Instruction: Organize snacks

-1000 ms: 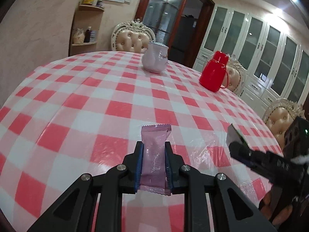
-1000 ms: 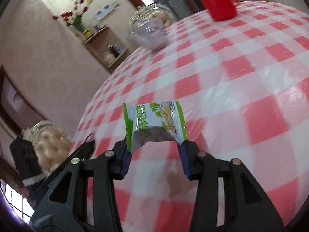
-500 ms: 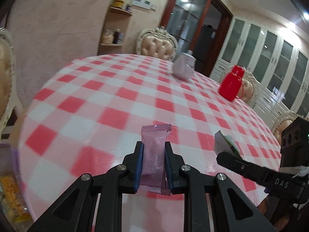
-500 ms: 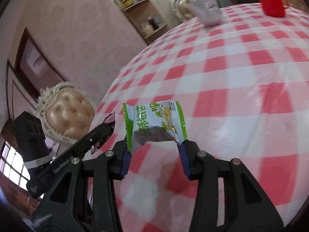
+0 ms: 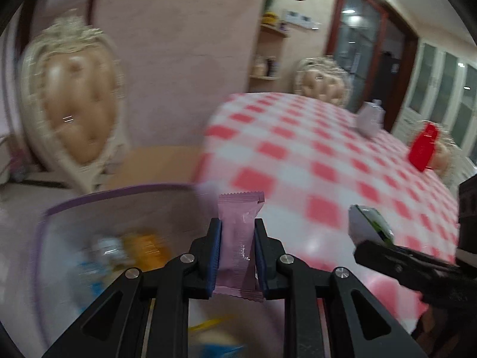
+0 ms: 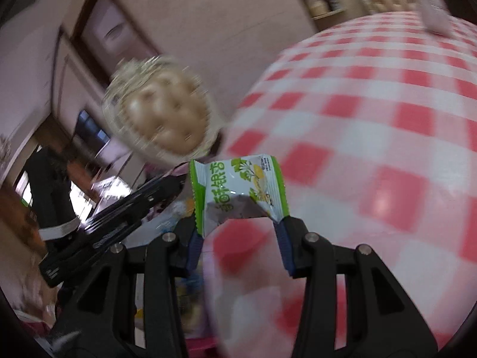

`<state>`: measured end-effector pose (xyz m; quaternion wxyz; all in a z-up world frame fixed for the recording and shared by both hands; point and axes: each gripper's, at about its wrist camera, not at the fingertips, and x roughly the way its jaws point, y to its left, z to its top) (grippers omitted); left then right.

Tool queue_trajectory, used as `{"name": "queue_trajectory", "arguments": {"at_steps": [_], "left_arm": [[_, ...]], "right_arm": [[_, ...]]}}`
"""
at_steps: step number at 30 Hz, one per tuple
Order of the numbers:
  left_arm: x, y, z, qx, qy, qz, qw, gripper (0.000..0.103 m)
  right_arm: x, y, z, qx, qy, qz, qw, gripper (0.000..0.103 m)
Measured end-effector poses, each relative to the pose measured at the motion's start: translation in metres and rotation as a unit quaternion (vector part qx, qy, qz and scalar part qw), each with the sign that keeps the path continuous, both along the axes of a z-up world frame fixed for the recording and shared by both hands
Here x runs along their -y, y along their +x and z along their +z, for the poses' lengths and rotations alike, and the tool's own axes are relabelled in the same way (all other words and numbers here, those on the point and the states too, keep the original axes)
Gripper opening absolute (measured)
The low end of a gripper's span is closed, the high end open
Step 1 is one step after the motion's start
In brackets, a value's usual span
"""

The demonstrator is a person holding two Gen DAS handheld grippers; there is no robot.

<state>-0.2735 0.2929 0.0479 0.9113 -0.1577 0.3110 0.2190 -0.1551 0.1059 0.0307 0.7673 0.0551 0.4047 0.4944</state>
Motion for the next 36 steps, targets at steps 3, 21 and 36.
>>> {"name": "queue_trajectory", "arguments": {"at_steps": [3, 21, 36], "left_arm": [[-0.029, -0.03, -0.002, -0.007, 0.0, 0.046, 0.9989, 0.022], [-0.088, -0.086, -0.01, -0.08, -0.023, 0.146, 0.9857, 0.103], [-0.091, -0.078, -0.031, -0.105, -0.088, 0.104, 0.9851, 0.103]], "right_arm": [[-0.04, -0.034, 0.001, 0.027, -0.027, 0.05, 0.998, 0.047], [-0.135, -0.113, -0.017, 0.079, -0.201, 0.083, 0.973, 0.091], [-0.139, -0.141, -0.036, 0.091, -0.28, 0.061, 0.954, 0.091]]}}
